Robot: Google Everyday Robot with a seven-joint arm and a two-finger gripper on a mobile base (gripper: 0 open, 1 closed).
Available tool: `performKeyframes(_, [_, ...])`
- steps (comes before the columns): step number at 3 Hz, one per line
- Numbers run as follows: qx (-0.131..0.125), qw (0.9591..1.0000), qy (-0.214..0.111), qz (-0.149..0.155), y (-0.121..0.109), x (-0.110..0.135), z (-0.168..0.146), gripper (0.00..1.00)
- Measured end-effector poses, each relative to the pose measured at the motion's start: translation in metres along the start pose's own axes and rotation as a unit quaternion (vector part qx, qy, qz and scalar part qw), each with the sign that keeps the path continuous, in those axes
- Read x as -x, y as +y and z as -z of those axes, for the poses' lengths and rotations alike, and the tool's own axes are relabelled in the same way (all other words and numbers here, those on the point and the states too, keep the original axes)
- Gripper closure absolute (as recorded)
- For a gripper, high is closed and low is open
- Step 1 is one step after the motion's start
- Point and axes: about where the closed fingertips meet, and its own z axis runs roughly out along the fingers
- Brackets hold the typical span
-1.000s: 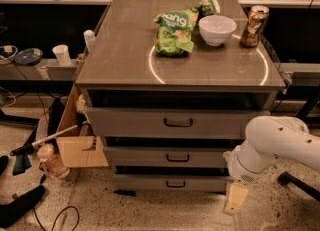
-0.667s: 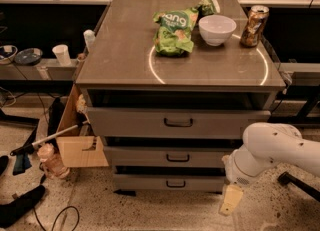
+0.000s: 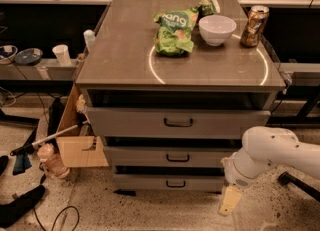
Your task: Open bottom drawer
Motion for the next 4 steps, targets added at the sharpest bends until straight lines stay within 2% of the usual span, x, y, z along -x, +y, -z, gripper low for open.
performKeyframes(2, [-0.012, 0.9997, 0.004, -0.022, -0.018, -0.013, -0.038, 0.0])
performKeyframes(3, [-0.009, 0.9997, -0.006, -0.021, -0.031, 0.003, -0.062, 0.0])
performKeyframes(4, [-0.012, 0.9997, -0.003, -0.021, -0.03, 0.002, -0.061, 0.0])
